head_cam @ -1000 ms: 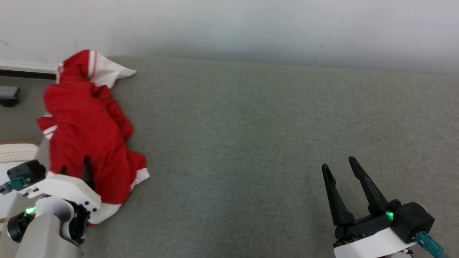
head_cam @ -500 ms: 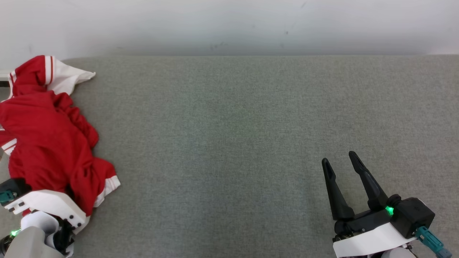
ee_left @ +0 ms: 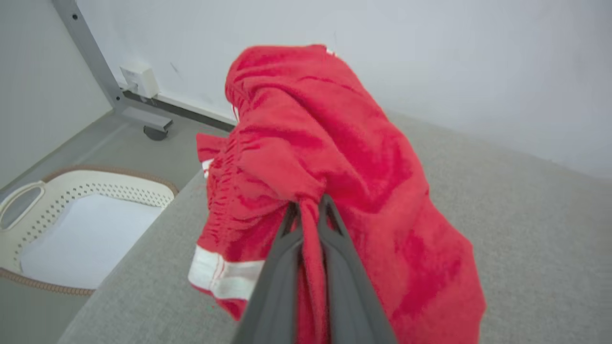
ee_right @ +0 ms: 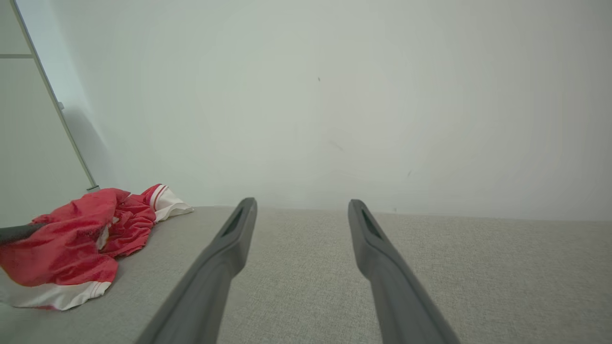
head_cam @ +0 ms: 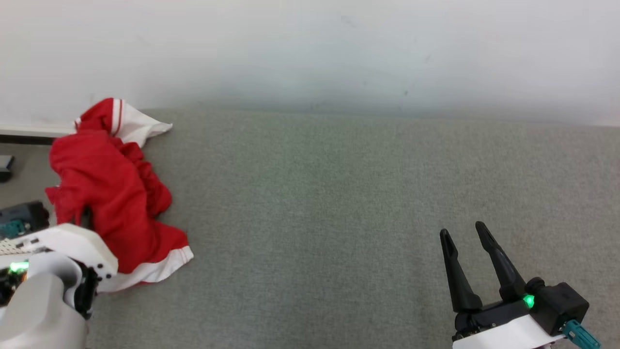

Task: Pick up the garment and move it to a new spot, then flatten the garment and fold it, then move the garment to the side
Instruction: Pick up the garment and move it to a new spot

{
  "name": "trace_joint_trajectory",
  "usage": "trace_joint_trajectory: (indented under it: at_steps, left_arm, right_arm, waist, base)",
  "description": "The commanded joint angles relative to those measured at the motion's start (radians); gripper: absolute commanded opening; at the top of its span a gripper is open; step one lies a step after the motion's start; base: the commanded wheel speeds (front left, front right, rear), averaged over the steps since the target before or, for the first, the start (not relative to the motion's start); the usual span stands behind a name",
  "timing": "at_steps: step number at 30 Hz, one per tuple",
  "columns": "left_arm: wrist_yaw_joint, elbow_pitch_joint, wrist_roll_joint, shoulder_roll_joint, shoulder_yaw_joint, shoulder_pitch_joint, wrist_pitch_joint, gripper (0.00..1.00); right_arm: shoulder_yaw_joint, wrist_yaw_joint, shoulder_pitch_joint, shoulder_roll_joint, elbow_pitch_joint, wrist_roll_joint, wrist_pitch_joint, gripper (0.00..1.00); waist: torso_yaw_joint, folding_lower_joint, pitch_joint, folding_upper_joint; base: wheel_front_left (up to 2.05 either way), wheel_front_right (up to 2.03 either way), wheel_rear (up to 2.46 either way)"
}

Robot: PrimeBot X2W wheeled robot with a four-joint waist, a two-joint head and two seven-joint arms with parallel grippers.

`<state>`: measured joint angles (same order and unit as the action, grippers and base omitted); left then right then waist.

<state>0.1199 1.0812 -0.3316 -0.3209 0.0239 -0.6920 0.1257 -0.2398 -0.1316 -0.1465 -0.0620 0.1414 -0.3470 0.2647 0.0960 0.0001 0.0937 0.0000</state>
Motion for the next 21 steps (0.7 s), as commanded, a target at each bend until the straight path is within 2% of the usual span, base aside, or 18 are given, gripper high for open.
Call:
trace_joint_trajectory:
  at_steps: [1,7,11,21]
  left_arm:
    - [0.002,-0.012,0.011,-0.005,-0.007,-0.005,0.007,0.0]
    - [0.009,-0.152,0.031,-0.002,-0.066,-0.027,-0.005,0.0]
    - [0.008,-0.298,0.036,0.002,-0.094,-0.015,-0.036,0.0]
    - [-0.006,-0.798,-0.018,0.047,-0.135,0.09,-0.217,0.0]
  right_arm:
    - [0.005,0.002,0.014,0.002,0.003,-0.005,0.0,1.0]
    - [0.017,0.002,0.039,0.005,-0.002,-0.006,-0.001,1.0]
    - [0.023,0.002,0.053,0.007,-0.005,-0.004,0.0,1.0]
    - [0.041,0.002,0.053,0.008,-0.011,0.006,-0.001,1.0]
  waist:
    - [0.016,-0.0001,-0.03,0.0]
    - [0.006,-0.0001,-0.085,0.0]
    - [-0.024,-0.0001,-0.106,0.0]
    - [-0.173,-0.0001,-0.12,0.0]
  base:
    - [0.0,0.0,0.0]
    - [0.0,0.0,0.0]
    - [0.0,0.0,0.0]
    - [0.0,0.0,0.0]
